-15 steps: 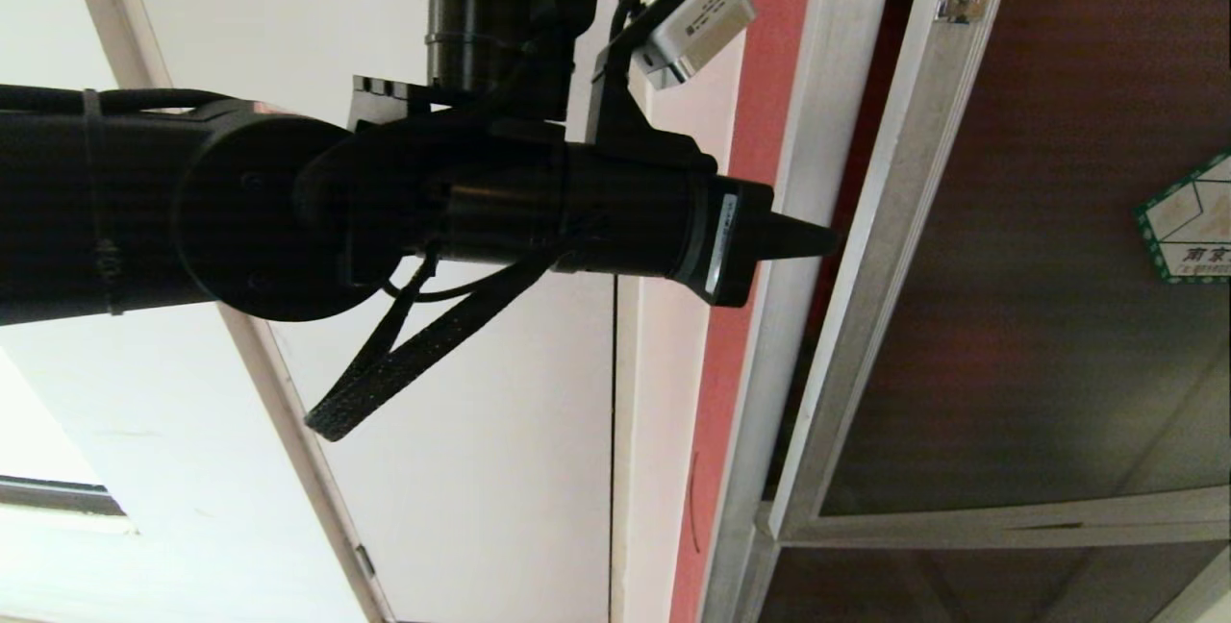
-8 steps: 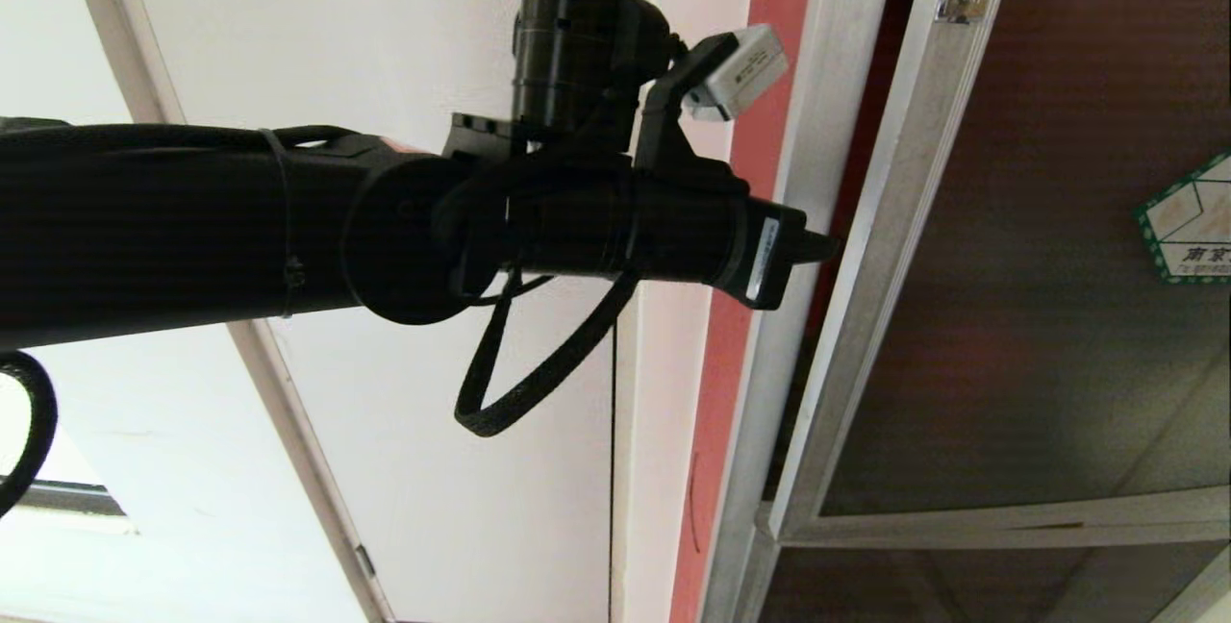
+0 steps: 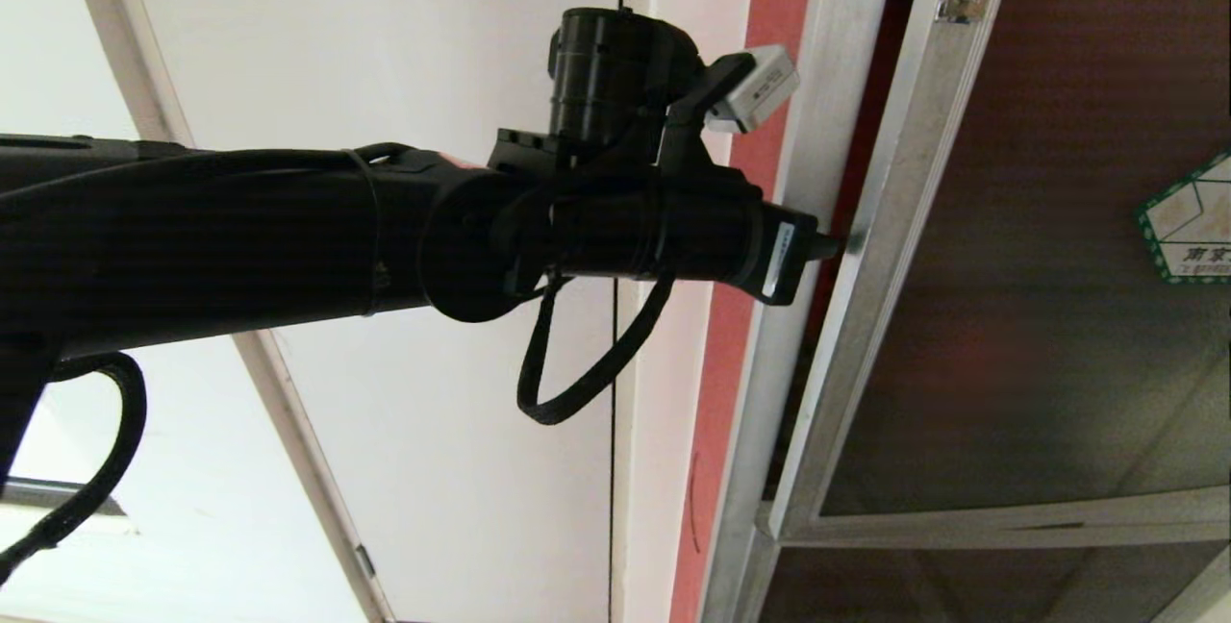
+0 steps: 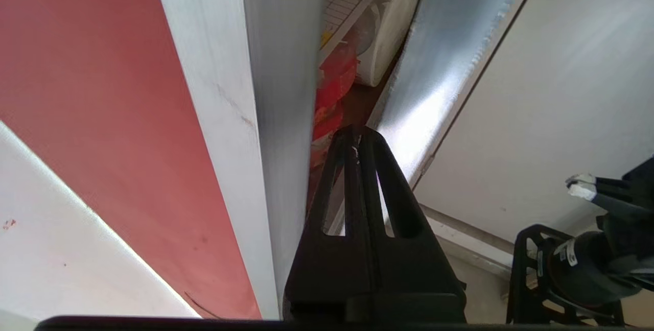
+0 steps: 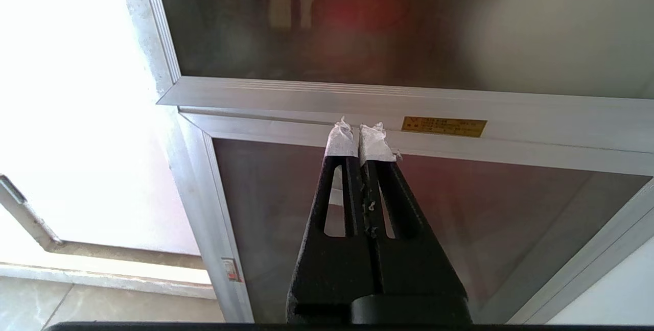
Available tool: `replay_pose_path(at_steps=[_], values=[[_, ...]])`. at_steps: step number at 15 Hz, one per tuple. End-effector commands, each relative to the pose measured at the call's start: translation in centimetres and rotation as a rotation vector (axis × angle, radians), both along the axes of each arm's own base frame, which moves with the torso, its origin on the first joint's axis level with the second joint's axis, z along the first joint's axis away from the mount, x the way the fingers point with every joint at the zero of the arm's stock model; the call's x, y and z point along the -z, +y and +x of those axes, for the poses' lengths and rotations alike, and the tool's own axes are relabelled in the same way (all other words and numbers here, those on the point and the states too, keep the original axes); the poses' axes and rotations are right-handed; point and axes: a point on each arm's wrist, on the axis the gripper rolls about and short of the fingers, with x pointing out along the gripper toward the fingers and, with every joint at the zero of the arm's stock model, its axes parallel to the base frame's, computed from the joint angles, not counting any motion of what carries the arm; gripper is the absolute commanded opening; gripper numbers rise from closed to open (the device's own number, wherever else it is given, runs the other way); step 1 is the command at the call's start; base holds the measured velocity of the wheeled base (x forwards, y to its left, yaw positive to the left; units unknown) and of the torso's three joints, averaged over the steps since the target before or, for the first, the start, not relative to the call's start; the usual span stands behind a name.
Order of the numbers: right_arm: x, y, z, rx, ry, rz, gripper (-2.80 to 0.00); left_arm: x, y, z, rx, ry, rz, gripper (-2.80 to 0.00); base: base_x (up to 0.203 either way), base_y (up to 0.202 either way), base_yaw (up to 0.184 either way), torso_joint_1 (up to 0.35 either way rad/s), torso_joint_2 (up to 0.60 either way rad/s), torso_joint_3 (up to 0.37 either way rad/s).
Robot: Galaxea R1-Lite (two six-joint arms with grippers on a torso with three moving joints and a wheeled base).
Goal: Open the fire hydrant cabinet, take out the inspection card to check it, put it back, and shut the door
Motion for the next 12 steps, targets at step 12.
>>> replay_pose_path(at_steps=[12], values=[[0.0, 0.0, 0.0, -0.001, 0.001, -0.001, -2.80, 0.6, -1.7, 1.2, -0.015, -0.037, -0.003, -2.80, 0.000, 0.000, 0.000, 0.000, 0.00, 0.000]])
